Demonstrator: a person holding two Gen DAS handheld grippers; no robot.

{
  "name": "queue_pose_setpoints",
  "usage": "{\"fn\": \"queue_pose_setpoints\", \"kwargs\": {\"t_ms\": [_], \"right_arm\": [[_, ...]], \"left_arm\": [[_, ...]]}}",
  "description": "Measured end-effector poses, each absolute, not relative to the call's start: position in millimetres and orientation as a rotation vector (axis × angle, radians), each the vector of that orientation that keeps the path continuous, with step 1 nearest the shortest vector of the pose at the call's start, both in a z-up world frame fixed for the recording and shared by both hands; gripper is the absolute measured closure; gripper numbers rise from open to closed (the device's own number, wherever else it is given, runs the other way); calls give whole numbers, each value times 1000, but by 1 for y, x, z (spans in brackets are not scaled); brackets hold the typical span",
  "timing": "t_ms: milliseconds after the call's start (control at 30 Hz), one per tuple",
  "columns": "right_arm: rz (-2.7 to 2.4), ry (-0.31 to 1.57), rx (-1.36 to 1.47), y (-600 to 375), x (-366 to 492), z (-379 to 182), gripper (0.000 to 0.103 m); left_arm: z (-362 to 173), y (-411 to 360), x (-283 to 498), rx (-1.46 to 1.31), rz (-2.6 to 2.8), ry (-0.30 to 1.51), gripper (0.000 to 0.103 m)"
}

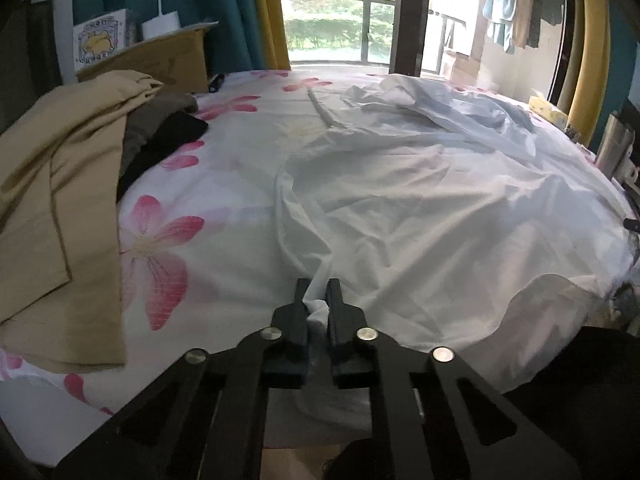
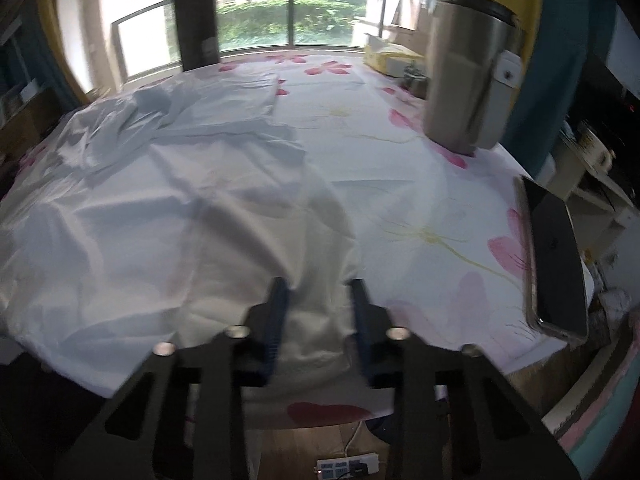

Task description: Fold large clothes

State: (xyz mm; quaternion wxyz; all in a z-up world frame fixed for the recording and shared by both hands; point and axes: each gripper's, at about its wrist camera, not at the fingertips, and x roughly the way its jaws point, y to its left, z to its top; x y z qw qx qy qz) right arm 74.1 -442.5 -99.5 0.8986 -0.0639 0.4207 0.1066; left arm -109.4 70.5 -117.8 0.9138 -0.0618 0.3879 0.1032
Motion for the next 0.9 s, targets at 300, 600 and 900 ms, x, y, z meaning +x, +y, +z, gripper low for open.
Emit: {"fn": "queue_pose_setpoints", "kwargs": {"t_ms": [300, 600, 900], "right_arm": [[253, 841, -171, -427, 73, -92, 98], [253, 749, -197, -414, 86, -55, 99], [249, 703, -221, -402, 104, -34, 99]], "left_arm": [[-99, 79, -111, -270, 119, 729, 98], [-56, 93, -104, -300, 129, 621, 98], [-23, 97, -86, -211, 156, 551, 98]]}}
